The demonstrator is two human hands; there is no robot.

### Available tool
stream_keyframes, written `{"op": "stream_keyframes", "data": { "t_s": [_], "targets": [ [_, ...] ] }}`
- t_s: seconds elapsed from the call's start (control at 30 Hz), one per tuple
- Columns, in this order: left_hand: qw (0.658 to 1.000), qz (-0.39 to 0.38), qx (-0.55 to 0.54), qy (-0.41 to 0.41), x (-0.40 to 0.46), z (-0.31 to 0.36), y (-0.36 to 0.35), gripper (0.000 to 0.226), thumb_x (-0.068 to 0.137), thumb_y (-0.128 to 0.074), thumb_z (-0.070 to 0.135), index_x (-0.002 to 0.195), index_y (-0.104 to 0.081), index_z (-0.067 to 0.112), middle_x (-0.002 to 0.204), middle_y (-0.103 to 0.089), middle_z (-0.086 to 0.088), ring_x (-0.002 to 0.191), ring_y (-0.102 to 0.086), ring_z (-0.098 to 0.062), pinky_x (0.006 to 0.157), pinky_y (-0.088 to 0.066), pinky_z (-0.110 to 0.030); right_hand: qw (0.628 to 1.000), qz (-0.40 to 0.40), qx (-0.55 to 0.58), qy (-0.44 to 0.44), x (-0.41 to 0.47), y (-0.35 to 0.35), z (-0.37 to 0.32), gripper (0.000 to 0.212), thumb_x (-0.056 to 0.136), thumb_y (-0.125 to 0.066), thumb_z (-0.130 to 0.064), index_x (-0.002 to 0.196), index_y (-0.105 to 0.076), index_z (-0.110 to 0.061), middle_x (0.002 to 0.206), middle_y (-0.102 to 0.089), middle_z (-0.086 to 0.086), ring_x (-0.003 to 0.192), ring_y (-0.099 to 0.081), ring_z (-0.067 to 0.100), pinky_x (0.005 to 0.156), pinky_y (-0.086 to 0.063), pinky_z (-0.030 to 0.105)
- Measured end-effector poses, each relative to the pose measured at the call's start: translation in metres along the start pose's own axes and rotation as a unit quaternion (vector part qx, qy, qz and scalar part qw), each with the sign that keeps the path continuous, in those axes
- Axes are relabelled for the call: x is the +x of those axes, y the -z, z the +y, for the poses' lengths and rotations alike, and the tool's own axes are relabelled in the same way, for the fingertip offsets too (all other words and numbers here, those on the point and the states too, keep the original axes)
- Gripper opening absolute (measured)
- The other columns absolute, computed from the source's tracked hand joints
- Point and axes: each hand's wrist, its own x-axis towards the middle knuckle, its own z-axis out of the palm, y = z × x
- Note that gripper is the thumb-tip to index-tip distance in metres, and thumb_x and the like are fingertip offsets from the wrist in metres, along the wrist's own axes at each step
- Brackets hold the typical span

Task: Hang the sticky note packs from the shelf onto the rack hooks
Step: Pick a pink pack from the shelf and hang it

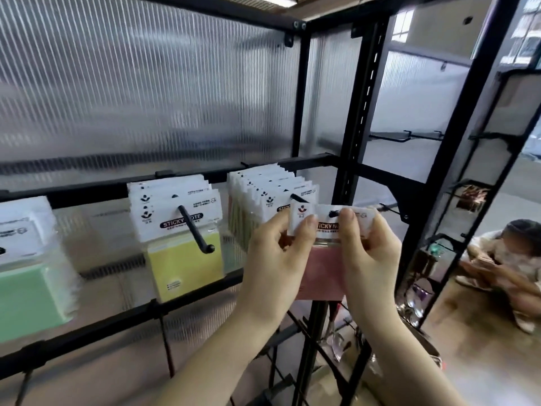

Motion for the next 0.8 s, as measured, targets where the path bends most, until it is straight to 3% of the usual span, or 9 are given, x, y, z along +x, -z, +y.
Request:
{"op": "stream_keyframes", "data": {
  "t_s": [0.1,0.17,0.23,0.3,0.4,0.6,0.73,0.8],
  "targets": [
    [0.999,0.049,0.018,0.006,-0.002,-0.008,-0.004,0.028,0.093,-0.053,0.036,0.081,-0.058,0.011,0.069,-0.059,-0.006,0.06,-0.056,-0.011,0.056,-0.042,-0.016,0.998,-0.046,0.024,-0.018,0.003,0.0,0.012,0.023,0.093,-0.055,-0.026,0.072,-0.055,-0.017,0.062,-0.055,0.001,0.055,-0.047,0.003,0.054,-0.04,0.016],
    [0.993,0.112,0.04,-0.004,-0.004,-0.013,-0.007,0.019,0.089,-0.057,0.036,0.084,-0.053,0.018,0.072,-0.055,-0.004,0.063,-0.053,-0.006,0.06,-0.041,-0.013,0.997,-0.07,0.028,-0.028,0.008,-0.001,0.021,0.021,0.091,-0.055,-0.027,0.076,-0.055,-0.013,0.066,-0.055,0.004,0.056,-0.05,0.009,0.055,-0.041,0.018],
    [0.976,0.194,0.092,-0.021,-0.006,-0.018,-0.009,0.014,0.086,-0.062,0.034,0.091,-0.049,0.031,0.081,-0.056,0.002,0.076,-0.057,-0.009,0.07,-0.043,-0.013,0.995,-0.088,0.032,-0.03,0.013,-0.003,0.031,0.011,0.09,-0.059,-0.024,0.085,-0.054,-0.017,0.074,-0.057,-0.01,0.065,-0.054,0.003,0.061,-0.041,0.013],
    [0.953,0.263,0.143,-0.036,-0.006,-0.024,-0.009,0.029,0.083,-0.069,0.023,0.094,-0.045,0.036,0.086,-0.055,0.0,0.079,-0.056,-0.009,0.074,-0.043,-0.014,0.993,-0.111,0.03,-0.036,0.016,-0.005,0.042,0.018,0.089,-0.066,-0.017,0.097,-0.052,-0.024,0.089,-0.056,-0.025,0.081,-0.057,0.001,0.073,-0.044,0.015],
    [0.943,0.287,0.169,-0.019,-0.005,-0.031,-0.009,0.03,0.082,-0.071,0.019,0.091,-0.046,0.033,0.083,-0.055,0.003,0.075,-0.054,-0.007,0.07,-0.042,-0.013,0.988,-0.133,0.049,-0.064,0.016,-0.008,0.056,0.033,0.086,-0.069,-0.016,0.109,-0.049,-0.027,0.101,-0.054,-0.025,0.096,-0.057,0.004,0.084,-0.046,0.018],
    [0.918,0.325,0.227,-0.023,0.004,-0.038,-0.012,0.023,0.085,-0.069,0.012,0.081,-0.048,0.021,0.076,-0.054,-0.002,0.067,-0.052,-0.01,0.059,-0.042,-0.008,0.972,-0.187,0.088,-0.109,0.028,-0.019,0.071,0.025,0.088,-0.066,-0.027,0.101,-0.048,-0.038,0.102,-0.059,-0.016,0.091,-0.056,-0.013,0.072,-0.041,0.003],
    [0.894,0.337,0.294,0.01,0.01,-0.041,-0.014,0.02,0.087,-0.066,0.017,0.078,-0.049,0.018,0.075,-0.056,-0.002,0.07,-0.054,-0.023,0.067,-0.047,-0.034,0.962,-0.23,0.081,-0.123,0.035,-0.024,0.08,0.025,0.088,-0.065,-0.034,0.107,-0.05,-0.029,0.104,-0.057,-0.018,0.089,-0.053,-0.018,0.07,-0.039,0.0],
    [0.887,0.34,0.311,0.023,0.012,-0.042,-0.015,0.017,0.088,-0.065,0.018,0.079,-0.051,0.015,0.075,-0.057,-0.001,0.07,-0.053,-0.022,0.068,-0.046,-0.039,0.961,-0.232,0.078,-0.127,0.038,-0.026,0.082,0.024,0.087,-0.065,-0.032,0.105,-0.049,-0.027,0.101,-0.057,-0.018,0.086,-0.052,-0.021,0.067,-0.038,-0.001]
  ]
}}
